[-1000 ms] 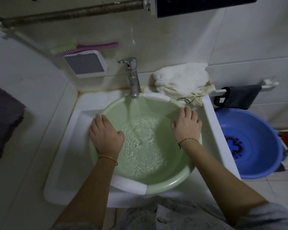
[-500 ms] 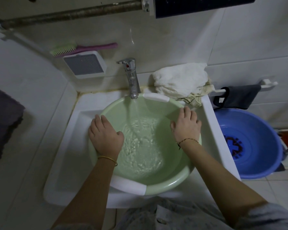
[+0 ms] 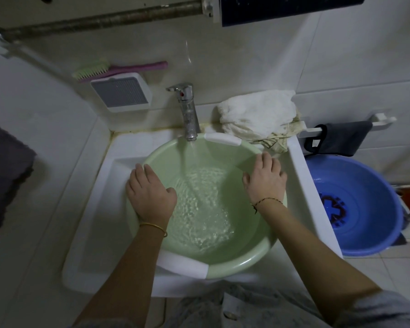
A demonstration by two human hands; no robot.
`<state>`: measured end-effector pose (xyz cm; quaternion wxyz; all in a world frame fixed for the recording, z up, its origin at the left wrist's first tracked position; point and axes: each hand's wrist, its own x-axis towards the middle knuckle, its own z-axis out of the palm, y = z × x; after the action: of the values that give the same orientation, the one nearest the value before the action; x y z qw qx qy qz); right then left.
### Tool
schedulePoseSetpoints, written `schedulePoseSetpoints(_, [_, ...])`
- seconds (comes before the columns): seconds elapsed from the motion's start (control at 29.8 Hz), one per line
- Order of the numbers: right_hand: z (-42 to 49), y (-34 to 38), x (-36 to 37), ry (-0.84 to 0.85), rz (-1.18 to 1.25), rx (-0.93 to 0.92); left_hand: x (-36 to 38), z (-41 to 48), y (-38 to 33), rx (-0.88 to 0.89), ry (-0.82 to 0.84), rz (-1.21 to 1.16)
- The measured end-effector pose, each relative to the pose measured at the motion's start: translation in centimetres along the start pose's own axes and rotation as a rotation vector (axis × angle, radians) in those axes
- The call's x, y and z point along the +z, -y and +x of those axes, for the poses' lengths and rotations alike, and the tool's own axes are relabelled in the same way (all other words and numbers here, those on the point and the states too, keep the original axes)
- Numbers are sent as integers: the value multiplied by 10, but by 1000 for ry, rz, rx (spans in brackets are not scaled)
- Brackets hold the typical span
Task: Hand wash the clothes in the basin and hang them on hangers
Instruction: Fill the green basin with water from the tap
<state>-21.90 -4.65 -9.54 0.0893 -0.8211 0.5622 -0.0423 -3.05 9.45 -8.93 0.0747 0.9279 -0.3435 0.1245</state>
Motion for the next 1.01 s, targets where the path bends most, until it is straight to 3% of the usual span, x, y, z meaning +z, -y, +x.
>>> schedulePoseSetpoints(1.01, [-1,0,0,-3,-2,-10,0,1,1,-11,25,-4])
